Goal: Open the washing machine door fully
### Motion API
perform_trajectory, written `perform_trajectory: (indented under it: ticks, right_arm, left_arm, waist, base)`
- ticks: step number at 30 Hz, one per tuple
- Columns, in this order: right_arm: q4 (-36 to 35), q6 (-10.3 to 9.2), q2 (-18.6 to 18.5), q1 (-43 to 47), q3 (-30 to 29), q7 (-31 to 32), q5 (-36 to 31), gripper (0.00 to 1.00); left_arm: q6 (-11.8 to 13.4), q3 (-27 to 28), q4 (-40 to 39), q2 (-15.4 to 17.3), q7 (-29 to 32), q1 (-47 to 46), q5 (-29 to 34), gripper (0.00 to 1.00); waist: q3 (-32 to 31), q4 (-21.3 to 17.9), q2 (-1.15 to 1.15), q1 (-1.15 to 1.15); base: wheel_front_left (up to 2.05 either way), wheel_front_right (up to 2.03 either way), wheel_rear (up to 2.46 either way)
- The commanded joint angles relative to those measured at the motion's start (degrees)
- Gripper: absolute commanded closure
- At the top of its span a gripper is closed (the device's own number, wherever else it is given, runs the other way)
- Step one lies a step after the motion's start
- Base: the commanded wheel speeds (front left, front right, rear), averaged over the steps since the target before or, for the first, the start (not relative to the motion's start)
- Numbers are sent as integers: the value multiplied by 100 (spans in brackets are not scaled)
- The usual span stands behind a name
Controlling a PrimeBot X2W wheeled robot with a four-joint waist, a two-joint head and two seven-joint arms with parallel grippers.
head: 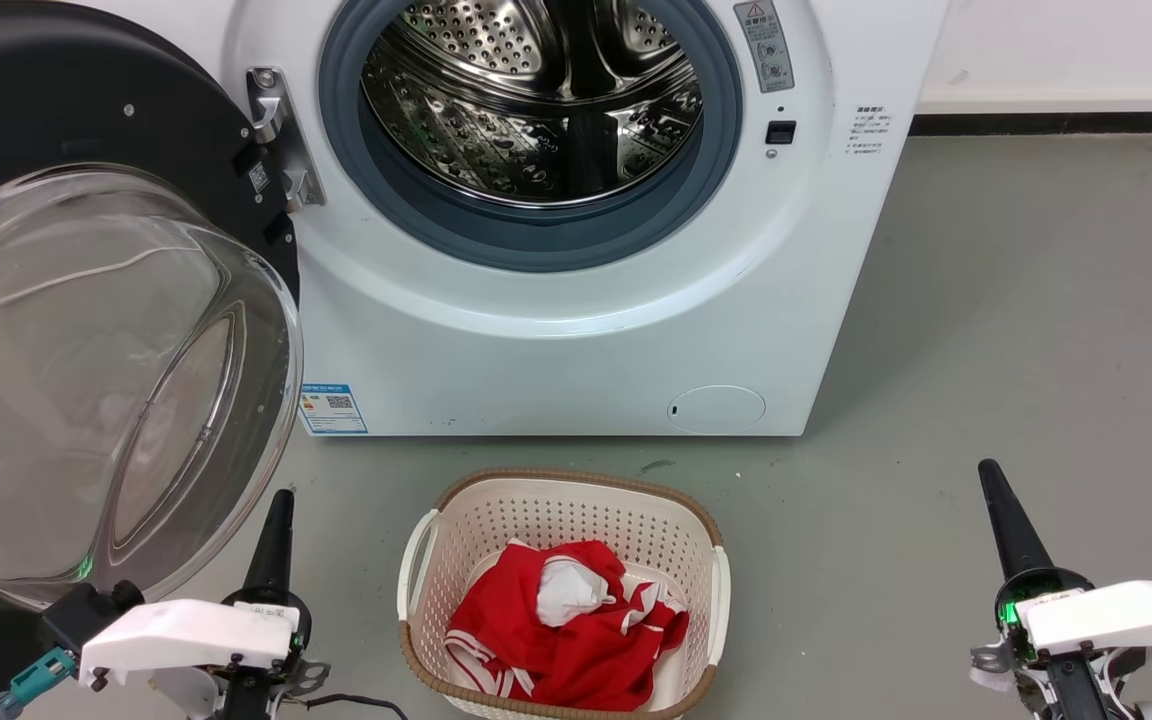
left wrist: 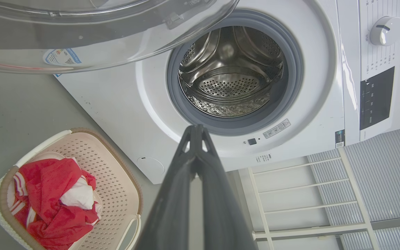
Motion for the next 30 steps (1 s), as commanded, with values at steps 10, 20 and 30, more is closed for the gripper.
perform_trajectory:
  ticks: [10,20,30]
  right_arm:
    - [55,1,-28,-166,-66,129,613,100]
    - [128,1,-19,-195,-118,225,1110,100]
    - [192,1,-7,-236,-171,316,1565,100]
  left_arm:
    - [-104,92,32,-45,154,-152,-575,100]
    - [-171,157,85,-86,282,-185,-1059,100]
    - [-230,211,135,-122,400,-211,-1496,100]
  waist:
    - [-17,-1,0,0]
    - [-35,-2,0,0]
    - [-52,-3,0,0]
  base:
    - [0,0,0]
    - [0,0,0]
    - [0,0,0]
